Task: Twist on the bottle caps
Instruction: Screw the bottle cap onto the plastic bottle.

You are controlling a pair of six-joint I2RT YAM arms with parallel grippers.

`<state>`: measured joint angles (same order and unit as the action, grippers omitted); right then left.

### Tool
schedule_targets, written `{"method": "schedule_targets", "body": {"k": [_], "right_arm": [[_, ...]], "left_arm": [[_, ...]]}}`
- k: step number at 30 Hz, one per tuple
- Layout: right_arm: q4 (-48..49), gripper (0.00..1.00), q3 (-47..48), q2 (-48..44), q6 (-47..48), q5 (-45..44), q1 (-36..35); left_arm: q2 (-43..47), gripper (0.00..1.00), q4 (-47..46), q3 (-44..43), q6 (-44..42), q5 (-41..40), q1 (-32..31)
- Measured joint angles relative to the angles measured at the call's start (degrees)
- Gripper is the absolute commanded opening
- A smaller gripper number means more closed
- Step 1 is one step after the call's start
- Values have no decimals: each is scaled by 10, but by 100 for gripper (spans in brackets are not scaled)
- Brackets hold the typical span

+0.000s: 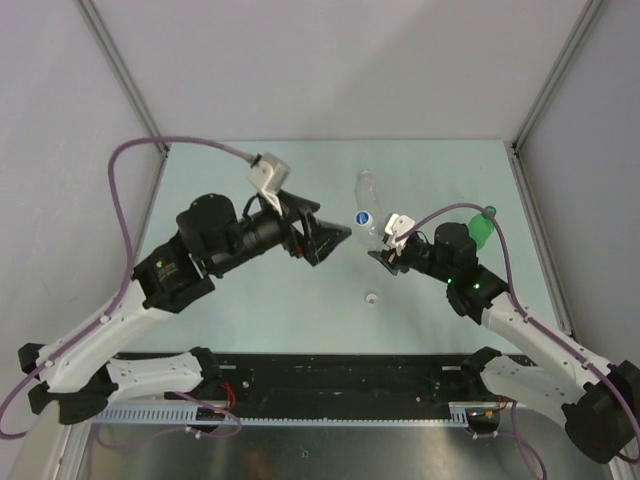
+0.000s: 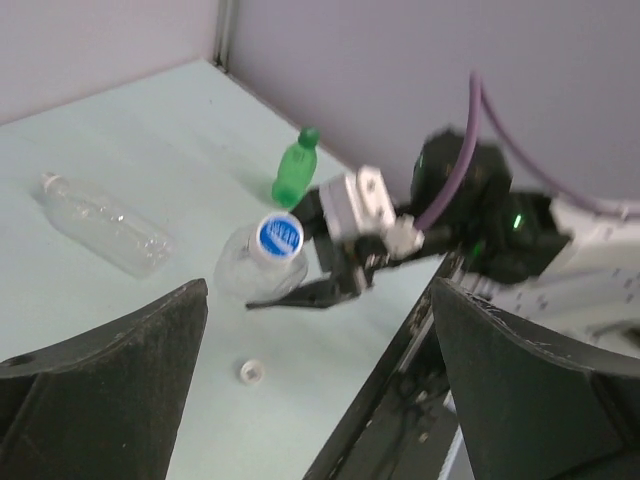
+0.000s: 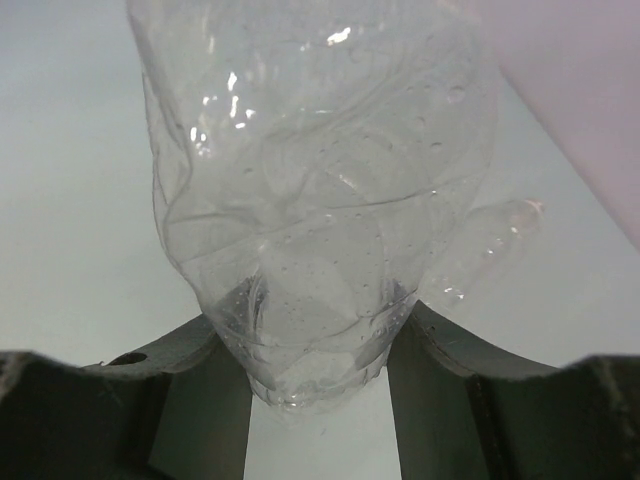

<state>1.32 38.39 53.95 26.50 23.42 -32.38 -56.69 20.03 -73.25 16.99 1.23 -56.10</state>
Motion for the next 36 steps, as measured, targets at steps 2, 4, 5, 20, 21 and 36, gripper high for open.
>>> {"method": "schedule_targets", "body": {"k": [2, 4, 5, 20, 21, 36], "right_arm": [[20, 0, -7, 0, 0, -42, -18], [37, 0, -16, 0, 1, -81, -38], [43, 0, -20, 0, 1, -98, -45], [102, 0, -37, 16, 1, -225, -76], [102, 0, -37, 18, 1, -229, -77], [103, 0, -38, 25, 3, -257, -83]], "left_arm": [[-28, 94, 25, -56, 31, -26, 0], [-61, 92, 52, -111, 55, -49, 0], [-83, 91, 70, -142, 68, -64, 0], [-237, 75, 224, -238, 136, -177, -28], [-240, 73, 226, -242, 137, -182, -30], [-262, 61, 230, -259, 147, -212, -33]]}}
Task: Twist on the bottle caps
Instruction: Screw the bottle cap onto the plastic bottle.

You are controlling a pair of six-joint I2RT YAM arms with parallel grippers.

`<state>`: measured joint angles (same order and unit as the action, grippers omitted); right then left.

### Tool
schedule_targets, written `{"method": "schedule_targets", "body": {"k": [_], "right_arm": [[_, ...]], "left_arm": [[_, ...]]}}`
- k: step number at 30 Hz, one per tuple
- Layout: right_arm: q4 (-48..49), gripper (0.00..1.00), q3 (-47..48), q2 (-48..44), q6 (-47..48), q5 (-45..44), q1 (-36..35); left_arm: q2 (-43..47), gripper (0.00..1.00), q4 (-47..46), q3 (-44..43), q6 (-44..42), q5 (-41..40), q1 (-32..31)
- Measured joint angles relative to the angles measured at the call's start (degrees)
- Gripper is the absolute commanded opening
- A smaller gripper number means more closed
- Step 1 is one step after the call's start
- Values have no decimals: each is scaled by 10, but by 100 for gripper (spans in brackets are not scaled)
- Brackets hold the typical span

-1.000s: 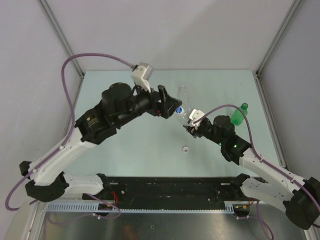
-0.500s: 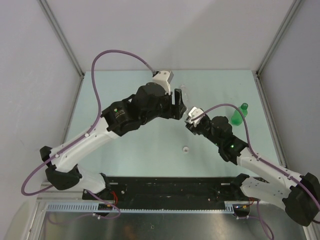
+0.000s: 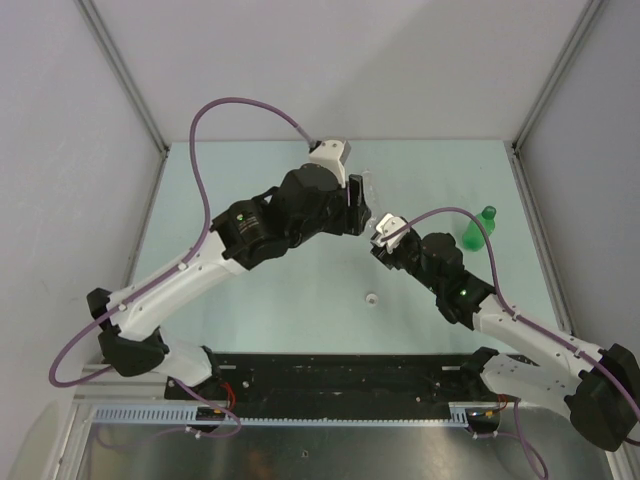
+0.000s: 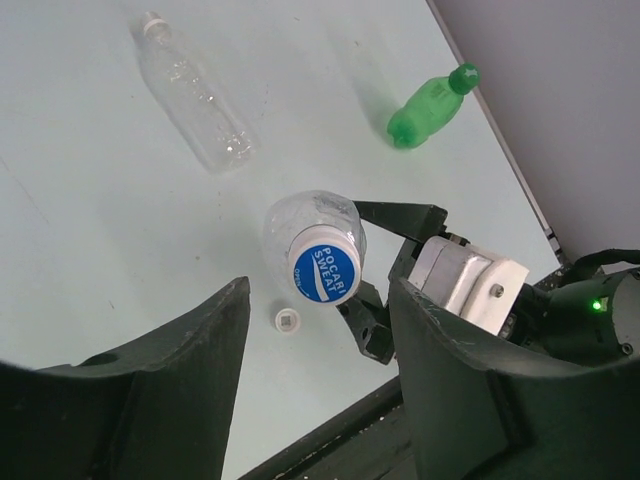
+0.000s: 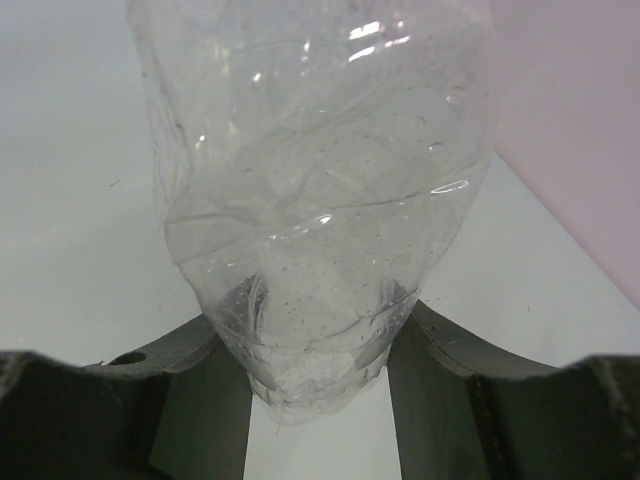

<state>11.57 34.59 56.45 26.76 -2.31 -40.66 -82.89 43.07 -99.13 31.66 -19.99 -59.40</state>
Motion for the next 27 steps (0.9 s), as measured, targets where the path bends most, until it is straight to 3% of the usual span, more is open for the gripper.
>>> {"method": "schedule_targets", "body": {"k": [10, 27], "right_arm": [[0, 0, 0, -1, 0, 2, -4], [-1, 0, 0, 0, 3, 7, -5]], "left_arm": [[-27, 51, 2, -1, 0, 0, 0], [-27, 47, 5, -2, 0, -3, 0]]}}
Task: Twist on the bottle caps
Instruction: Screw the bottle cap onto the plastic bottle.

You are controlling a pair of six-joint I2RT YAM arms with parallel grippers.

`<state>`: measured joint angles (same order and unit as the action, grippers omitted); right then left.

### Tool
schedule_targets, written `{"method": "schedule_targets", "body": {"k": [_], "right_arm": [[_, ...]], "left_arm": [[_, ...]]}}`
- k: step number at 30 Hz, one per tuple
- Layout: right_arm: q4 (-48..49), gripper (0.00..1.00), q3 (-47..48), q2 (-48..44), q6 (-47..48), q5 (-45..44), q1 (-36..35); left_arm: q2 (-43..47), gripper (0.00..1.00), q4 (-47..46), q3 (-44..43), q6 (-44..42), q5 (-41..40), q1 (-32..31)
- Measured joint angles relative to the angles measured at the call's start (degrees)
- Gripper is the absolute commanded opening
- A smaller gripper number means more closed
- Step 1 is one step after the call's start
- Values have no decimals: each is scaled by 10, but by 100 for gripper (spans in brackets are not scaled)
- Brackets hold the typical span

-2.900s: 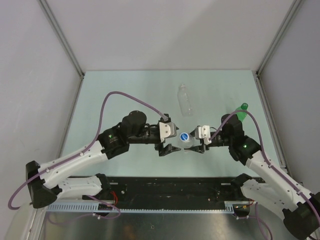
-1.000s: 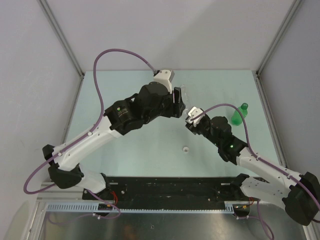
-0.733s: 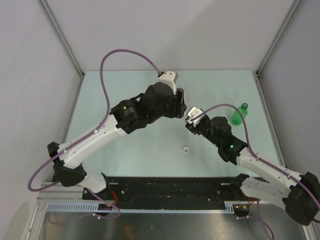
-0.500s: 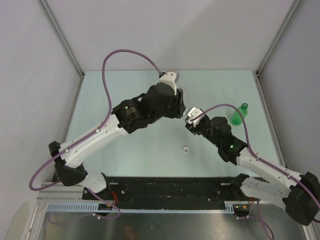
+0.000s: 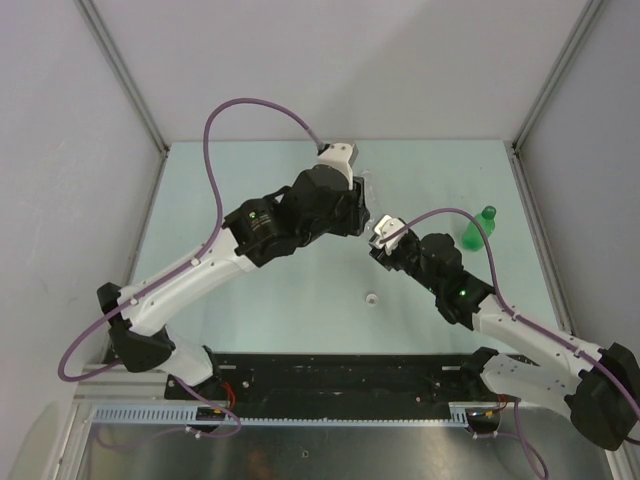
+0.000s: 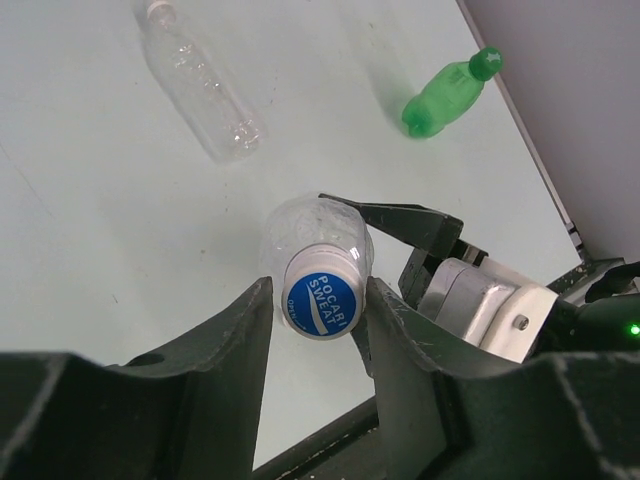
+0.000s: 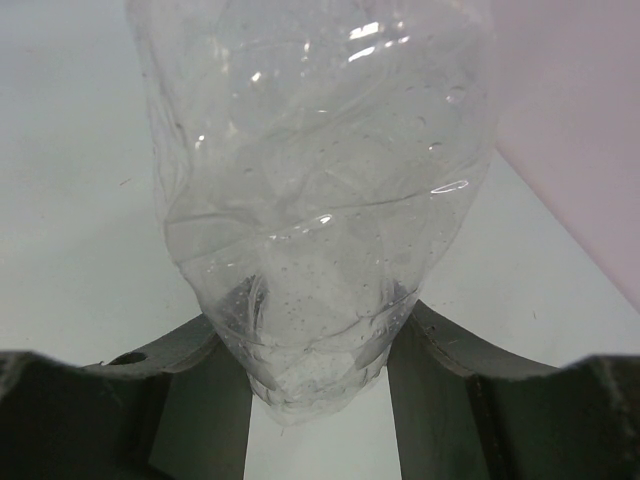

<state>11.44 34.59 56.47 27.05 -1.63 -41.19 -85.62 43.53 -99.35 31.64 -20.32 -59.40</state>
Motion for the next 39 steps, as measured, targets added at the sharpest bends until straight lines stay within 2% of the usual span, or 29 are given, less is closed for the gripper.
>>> {"method": "schedule_targets", "body": {"k": [6, 19, 24, 29, 39], "right_arm": [[0, 0, 0, 4, 0, 2, 0], [-1, 0, -1, 6, 0, 4, 0], [-9, 0, -1, 6, -1, 18, 2], [-30, 0, -1, 0, -6, 58, 15], [-95, 0, -1, -9, -19, 194, 69]], "left_arm": [[0, 43, 0, -5, 0, 2, 0], [0, 13, 3, -5, -3, 5, 0], [-2, 1, 4, -5, -33, 13, 0], [-2, 0, 1, 2, -85, 38, 0], [0, 0, -32, 40, -184, 108, 4]]}}
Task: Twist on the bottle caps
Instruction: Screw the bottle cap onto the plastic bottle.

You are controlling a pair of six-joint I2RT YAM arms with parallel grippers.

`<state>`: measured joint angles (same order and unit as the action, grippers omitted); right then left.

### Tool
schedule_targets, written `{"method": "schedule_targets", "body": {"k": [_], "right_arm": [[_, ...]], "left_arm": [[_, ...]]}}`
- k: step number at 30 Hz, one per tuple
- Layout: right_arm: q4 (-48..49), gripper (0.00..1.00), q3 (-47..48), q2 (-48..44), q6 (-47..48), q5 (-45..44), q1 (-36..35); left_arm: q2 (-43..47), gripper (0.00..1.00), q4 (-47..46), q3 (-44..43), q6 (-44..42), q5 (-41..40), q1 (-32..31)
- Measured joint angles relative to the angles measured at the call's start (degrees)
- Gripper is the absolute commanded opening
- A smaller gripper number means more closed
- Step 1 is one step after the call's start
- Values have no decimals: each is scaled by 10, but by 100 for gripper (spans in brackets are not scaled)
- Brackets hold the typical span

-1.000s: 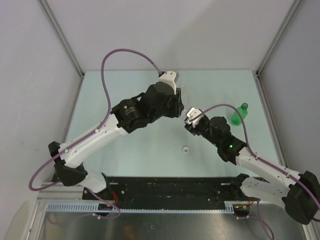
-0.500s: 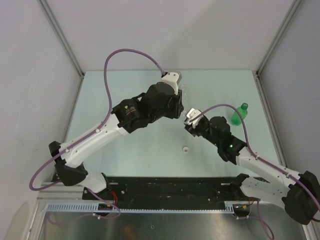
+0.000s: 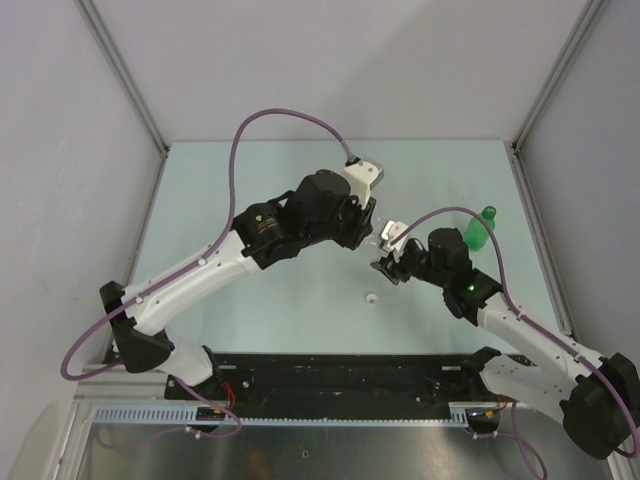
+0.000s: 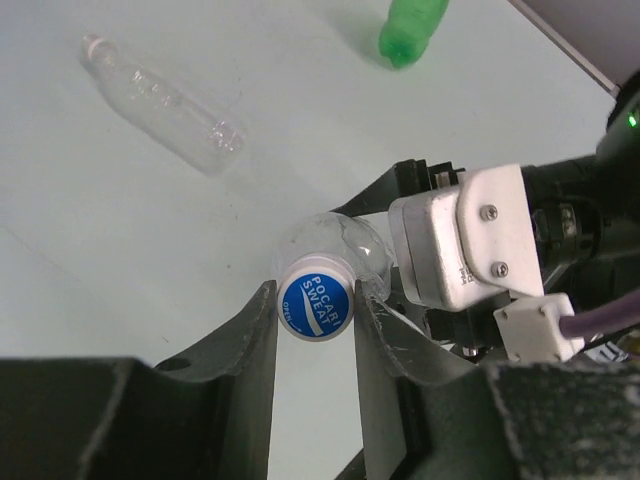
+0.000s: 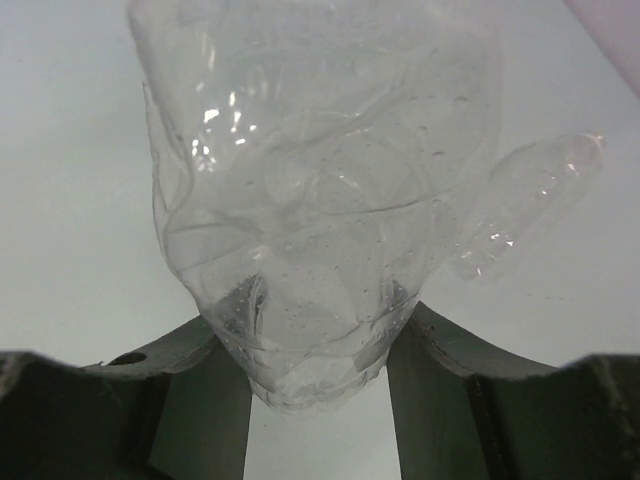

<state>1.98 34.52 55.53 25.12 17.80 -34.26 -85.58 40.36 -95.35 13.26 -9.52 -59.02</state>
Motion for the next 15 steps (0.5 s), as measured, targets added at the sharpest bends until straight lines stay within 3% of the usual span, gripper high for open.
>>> {"method": "schedule_targets", "body": {"k": [15], "right_arm": [[-79, 0, 0, -20, 86, 240, 79]], "left_arm": [[53, 0, -56, 77, -124, 160, 1]]}}
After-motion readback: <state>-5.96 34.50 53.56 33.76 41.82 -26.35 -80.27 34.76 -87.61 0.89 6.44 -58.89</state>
